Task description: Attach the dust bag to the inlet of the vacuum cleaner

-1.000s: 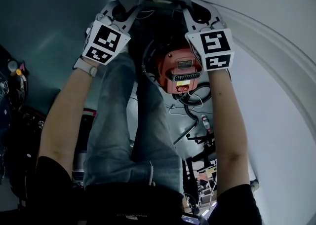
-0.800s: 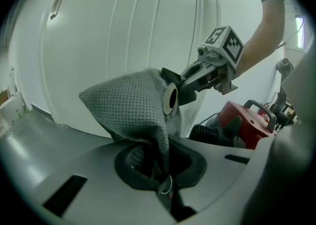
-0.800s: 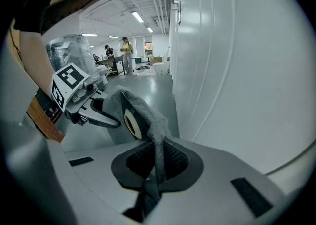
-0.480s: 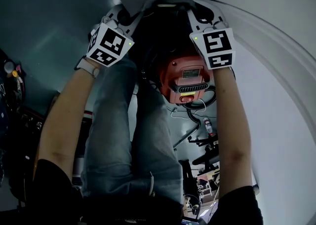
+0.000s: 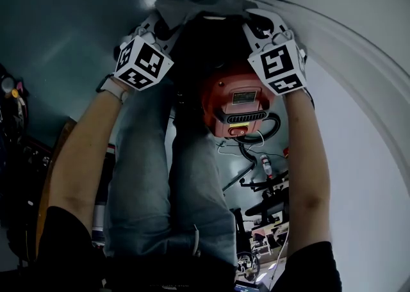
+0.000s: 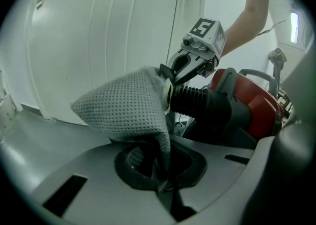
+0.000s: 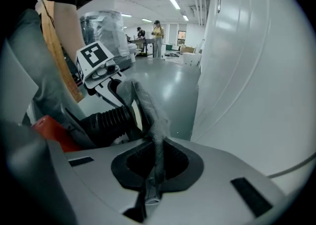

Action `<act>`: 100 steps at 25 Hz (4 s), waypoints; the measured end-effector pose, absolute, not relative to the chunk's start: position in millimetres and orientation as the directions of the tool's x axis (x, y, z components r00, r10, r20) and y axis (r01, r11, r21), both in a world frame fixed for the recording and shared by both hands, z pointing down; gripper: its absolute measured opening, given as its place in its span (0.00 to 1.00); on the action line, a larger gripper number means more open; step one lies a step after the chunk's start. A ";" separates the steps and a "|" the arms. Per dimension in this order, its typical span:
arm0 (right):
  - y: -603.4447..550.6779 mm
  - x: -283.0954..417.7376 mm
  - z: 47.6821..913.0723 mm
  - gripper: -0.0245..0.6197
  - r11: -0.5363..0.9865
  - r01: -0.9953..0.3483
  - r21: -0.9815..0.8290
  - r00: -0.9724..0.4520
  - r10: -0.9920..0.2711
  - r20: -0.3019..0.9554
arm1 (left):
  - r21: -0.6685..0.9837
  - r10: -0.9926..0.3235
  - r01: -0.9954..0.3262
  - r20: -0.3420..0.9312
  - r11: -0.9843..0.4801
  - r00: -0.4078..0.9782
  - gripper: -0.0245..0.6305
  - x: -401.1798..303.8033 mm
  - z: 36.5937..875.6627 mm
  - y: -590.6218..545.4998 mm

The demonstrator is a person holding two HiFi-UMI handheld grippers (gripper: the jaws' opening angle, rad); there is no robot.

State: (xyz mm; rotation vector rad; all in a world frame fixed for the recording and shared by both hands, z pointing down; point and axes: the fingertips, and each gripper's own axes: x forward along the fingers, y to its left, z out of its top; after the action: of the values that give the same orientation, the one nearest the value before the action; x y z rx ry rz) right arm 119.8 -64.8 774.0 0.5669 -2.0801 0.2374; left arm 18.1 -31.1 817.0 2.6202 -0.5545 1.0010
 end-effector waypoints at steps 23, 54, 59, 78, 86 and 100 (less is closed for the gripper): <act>-36.6 117.5 767.8 0.09 0.952 -0.302 0.056 -0.478 -0.202 0.855 | 0.104 -0.292 -0.487 0.686 -0.867 0.666 0.07 19.3 804.3 -1.4; -7.4 88.7 771.7 0.09 0.999 -0.018 0.046 -0.473 -0.049 0.880 | -0.282 -0.381 -0.258 0.720 -0.924 0.580 0.06 -2.3 795.7 46.0; -12.0 80.6 772.4 0.09 0.999 -0.019 0.049 -0.484 -0.052 0.874 | -0.292 -0.347 -0.191 0.730 -0.937 0.588 0.06 -1.9 803.6 58.0; 1.6 87.0 766.9 0.09 1.000 0.017 0.024 -0.461 -0.014 0.887 | -0.128 -0.290 -0.303 0.757 -0.944 0.585 0.06 -4.2 793.2 51.8; 6.2 90.1 769.1 0.09 0.999 0.046 0.002 -0.420 0.018 0.908 | -0.131 -0.335 -0.366 0.748 -0.921 0.574 0.06 -0.1 783.6 61.9; 4.5 83.5 755.1 0.09 0.995 0.099 0.012 -0.396 0.028 0.918 | 0.035 -0.147 -0.291 0.801 -0.956 0.581 0.06 12.5 809.8 76.0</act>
State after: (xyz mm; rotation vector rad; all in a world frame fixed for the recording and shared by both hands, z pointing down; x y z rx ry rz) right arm 83.5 4.5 755.1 -0.0898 -1.9776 -0.0765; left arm 12.5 76.0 809.8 2.6456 -0.3697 1.3169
